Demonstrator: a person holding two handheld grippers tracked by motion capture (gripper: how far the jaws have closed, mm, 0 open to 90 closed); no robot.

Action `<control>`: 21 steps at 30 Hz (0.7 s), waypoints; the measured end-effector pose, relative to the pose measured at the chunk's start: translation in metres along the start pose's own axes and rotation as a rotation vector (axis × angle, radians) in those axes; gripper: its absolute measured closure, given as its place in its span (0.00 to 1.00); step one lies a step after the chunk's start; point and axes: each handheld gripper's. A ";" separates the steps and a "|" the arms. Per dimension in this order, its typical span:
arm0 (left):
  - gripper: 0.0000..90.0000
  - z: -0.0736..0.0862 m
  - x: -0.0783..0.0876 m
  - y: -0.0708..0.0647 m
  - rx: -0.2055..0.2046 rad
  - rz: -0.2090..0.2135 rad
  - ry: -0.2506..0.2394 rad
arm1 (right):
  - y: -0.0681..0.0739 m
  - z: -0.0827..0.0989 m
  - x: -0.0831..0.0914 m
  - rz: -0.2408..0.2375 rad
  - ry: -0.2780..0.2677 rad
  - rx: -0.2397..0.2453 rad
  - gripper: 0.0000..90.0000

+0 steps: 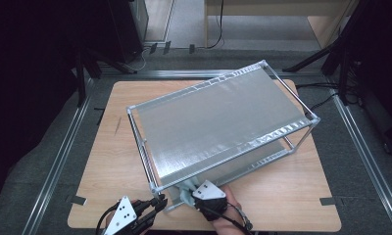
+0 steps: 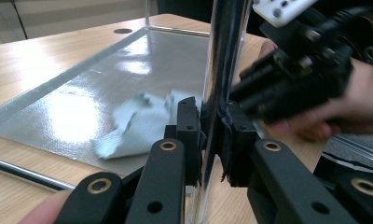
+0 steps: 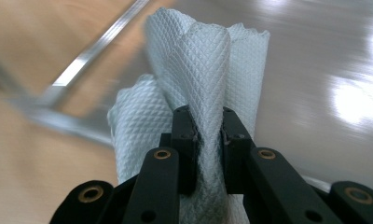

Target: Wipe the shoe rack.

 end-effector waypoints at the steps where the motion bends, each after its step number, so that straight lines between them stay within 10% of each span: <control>1: 0.89 0.000 0.000 0.000 -0.001 0.000 0.000 | -0.017 0.002 0.000 0.033 0.006 -0.024 0.89; 13: 0.89 0.000 0.000 0.001 0.001 0.003 0.004 | -0.130 0.023 0.009 0.256 0.058 -0.193 0.88; 21: 0.89 0.000 0.002 0.002 -0.005 -0.002 0.010 | -0.179 0.034 0.018 0.338 0.072 -0.279 0.88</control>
Point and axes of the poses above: each handheld gripper's, and its own axes: x roughly backward along the jaws, z roughly out of its underside, y roughly to its left, and after that the axes turned 9 degrees about z, right-handed
